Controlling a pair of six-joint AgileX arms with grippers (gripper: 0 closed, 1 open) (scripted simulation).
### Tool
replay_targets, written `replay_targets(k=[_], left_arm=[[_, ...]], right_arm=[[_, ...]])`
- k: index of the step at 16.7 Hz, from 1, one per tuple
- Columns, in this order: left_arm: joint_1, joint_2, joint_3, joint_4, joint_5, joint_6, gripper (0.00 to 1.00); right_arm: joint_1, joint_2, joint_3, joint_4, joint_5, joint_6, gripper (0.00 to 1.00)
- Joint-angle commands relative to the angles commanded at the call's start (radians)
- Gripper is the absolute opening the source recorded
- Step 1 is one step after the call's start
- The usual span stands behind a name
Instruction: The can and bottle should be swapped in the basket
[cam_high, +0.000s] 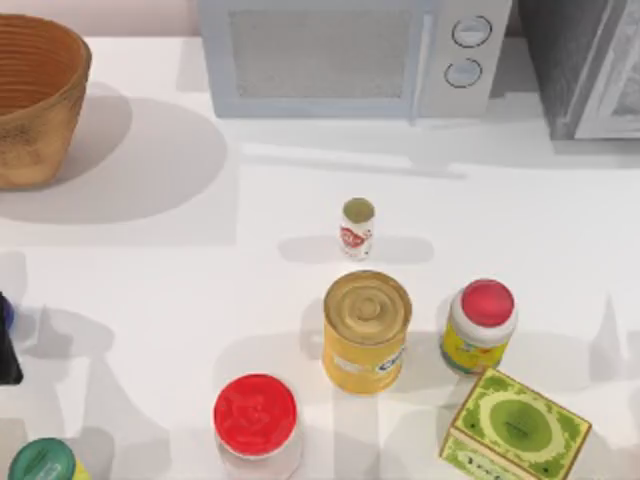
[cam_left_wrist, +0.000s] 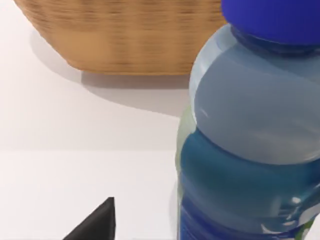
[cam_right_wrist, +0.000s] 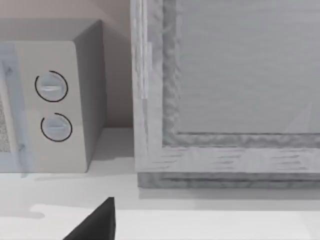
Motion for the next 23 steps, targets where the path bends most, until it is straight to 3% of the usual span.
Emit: replay_targets(k=[8, 17, 22, 23], left_arm=[[0.008, 0.052, 0.005, 0.044, 0.013, 0.004, 1.0], [-0.106, 0.362, 0.177, 0.192, -0.094, -0.034, 1.0], [-0.12, 0.391, 0.195, 0.207, -0.107, -0.039, 1.0], [-0.12, 0.391, 0.195, 0.207, -0.107, -0.039, 0.92]], right_arm=[[0.0, 0.0, 0.0, 0.0, 0.0, 0.0, 1.0], [0.0, 0.0, 0.0, 0.0, 0.0, 0.0, 1.0], [0.0, 0.0, 0.0, 0.0, 0.0, 0.0, 1.0], [0.0, 0.0, 0.0, 0.0, 0.0, 0.0, 1.0]])
